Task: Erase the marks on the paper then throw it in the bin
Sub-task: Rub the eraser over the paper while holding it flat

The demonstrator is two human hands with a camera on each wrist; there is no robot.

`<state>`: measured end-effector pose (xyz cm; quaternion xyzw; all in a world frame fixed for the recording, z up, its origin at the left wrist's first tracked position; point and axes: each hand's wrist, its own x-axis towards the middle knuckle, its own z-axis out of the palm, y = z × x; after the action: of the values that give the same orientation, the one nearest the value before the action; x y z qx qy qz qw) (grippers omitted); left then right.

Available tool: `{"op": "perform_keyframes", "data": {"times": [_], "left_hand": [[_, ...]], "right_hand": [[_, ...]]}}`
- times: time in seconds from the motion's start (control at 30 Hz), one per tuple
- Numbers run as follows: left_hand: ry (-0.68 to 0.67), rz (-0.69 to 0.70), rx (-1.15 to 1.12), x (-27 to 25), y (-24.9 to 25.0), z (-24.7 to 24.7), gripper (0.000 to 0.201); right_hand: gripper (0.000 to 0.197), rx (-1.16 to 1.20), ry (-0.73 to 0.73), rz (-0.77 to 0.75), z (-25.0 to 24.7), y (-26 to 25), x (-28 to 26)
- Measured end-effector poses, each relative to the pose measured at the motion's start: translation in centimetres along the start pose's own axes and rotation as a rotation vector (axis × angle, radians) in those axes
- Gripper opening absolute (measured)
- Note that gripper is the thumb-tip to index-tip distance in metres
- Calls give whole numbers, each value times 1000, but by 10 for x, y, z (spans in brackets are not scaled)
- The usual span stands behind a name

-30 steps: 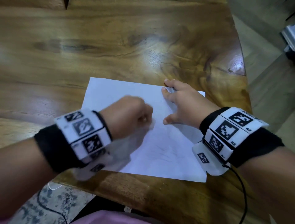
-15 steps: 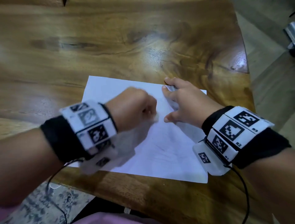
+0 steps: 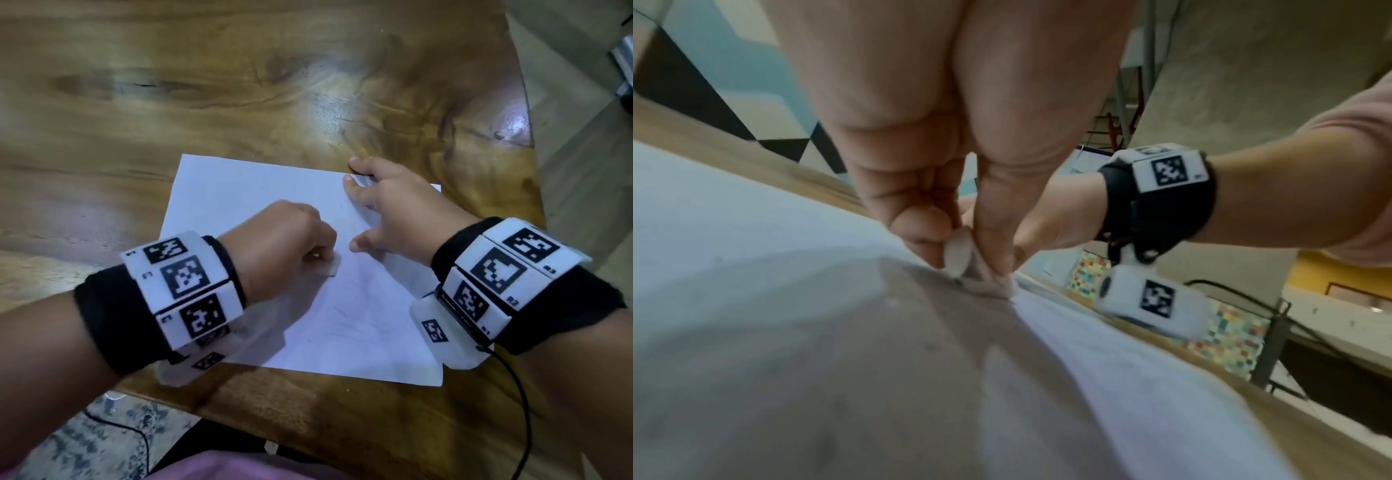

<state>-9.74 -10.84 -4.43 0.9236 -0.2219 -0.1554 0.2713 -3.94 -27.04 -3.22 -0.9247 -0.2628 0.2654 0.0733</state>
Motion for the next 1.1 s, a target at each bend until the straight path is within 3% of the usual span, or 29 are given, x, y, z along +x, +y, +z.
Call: {"op": "perform_keyframes", "data": {"times": [0.07, 0.2, 0.4, 0.47, 0.63, 0.7, 0.83, 0.9, 1.0, 1.1], "left_hand": [[-39, 48, -16, -18, 6, 8, 20], [-272, 77, -59, -57, 11, 17, 16], [-7, 35, 10, -4, 1, -2, 14], [-32, 51, 18, -11, 3, 4, 17], [-243, 81, -38, -50, 6, 13, 11], [-217, 83, -32, -42, 3, 7, 10], [-20, 29, 16, -19, -3, 0, 11], [-59, 43, -10, -30, -3, 3, 16], [-239, 11, -72, -58, -3, 9, 10], [-216, 37, -55, -53, -7, 4, 7]], "right_hand": [[85, -3, -13, -2, -1, 0, 0], [85, -16, -22, 3, -3, -1, -3], [86, -16, -17, 10, -2, -3, -2], [86, -1, -14, 3, -1, -2, -1], [86, -5, -20, -3, -1, 0, -1], [86, -9, -17, -2, -1, -1, -1], [86, -6, -12, -1, 0, -1, -1], [86, -6, -15, -1, 0, 0, 0], [86, 10, -11, 6, 0, 0, -1], [86, 4, -17, 4, 0, -1, -1]]}}
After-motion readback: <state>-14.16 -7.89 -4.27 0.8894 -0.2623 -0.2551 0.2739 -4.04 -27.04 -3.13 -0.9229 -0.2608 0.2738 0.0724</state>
